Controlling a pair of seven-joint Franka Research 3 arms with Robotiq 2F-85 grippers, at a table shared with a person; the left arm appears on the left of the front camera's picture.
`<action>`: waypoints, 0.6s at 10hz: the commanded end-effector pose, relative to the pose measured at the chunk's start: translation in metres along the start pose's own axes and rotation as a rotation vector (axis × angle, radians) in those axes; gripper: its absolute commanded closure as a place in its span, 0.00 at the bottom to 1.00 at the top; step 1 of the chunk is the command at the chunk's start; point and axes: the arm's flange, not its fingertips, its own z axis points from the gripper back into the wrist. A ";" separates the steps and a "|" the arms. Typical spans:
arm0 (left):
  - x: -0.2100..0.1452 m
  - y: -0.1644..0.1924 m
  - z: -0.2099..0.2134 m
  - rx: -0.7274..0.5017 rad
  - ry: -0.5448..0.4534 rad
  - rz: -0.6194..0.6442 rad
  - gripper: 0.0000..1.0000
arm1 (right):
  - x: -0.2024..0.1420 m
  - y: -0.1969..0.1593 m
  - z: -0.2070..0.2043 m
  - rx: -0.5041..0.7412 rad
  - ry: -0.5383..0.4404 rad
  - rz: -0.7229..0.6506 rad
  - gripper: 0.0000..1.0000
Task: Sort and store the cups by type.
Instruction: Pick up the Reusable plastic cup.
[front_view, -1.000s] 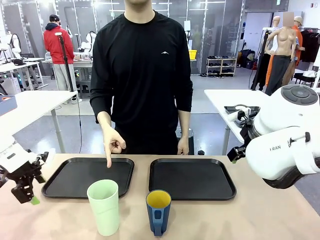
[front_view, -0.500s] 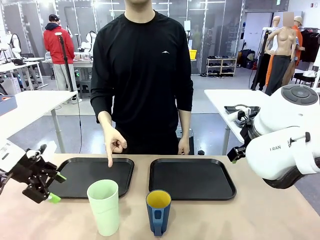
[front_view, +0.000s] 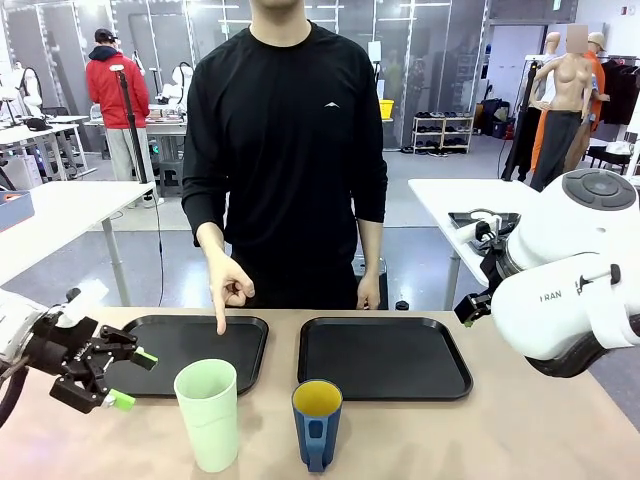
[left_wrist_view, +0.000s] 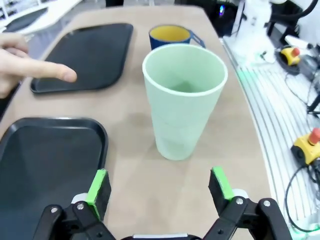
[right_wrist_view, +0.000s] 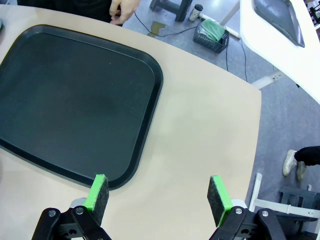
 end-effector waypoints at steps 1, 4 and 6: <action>-0.012 0.008 -0.007 0.028 -0.082 -0.045 0.00 | -0.001 0.000 0.000 -0.001 0.000 0.005 0.00; -0.009 0.002 -0.004 0.025 -0.065 -0.030 0.00 | -0.001 0.000 0.000 -0.001 0.000 0.005 0.00; -0.009 0.002 -0.004 0.025 -0.065 -0.030 0.00 | -0.001 0.000 0.000 -0.001 0.000 0.005 0.00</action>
